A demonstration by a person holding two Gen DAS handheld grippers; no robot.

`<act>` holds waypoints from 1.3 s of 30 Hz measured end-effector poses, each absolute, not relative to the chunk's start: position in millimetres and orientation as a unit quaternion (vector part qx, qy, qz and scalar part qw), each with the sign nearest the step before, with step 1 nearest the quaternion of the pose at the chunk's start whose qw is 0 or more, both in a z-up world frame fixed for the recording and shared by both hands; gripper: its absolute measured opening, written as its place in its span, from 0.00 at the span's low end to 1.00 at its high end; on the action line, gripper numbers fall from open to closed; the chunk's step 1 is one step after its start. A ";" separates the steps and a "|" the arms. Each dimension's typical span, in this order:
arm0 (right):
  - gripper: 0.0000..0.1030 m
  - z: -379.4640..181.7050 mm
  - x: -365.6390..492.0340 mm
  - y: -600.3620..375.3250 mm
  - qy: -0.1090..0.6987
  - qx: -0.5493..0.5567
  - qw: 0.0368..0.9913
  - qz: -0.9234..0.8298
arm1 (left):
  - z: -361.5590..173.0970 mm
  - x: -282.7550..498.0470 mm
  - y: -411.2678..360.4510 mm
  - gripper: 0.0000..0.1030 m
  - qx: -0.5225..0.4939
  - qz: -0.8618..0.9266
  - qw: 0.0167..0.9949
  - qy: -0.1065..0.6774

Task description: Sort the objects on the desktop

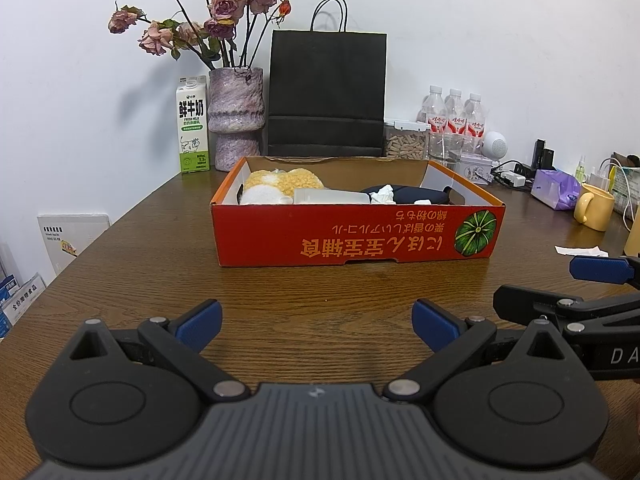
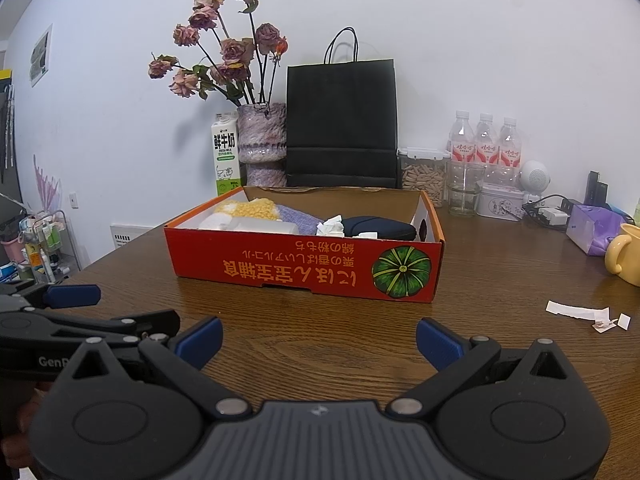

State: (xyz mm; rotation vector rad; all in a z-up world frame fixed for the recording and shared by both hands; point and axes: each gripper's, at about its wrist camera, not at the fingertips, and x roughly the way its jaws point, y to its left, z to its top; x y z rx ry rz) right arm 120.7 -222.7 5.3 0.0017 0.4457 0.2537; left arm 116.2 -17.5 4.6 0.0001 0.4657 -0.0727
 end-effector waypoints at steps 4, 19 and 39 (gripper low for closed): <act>1.00 5.1 120.6 -223.1 0.220 0.001 0.967 0.125 | 4.4 116.1 -17.5 1.00 0.000 -0.036 0.972 0.231; 1.00 4.5 120.5 -223.1 0.220 0.001 0.967 0.124 | 2.5 116.2 -17.1 1.00 0.000 -0.037 0.972 0.232; 1.00 3.5 120.1 -222.9 0.221 0.003 0.967 0.124 | 0.8 117.4 -16.0 1.00 -0.007 -0.041 0.971 0.235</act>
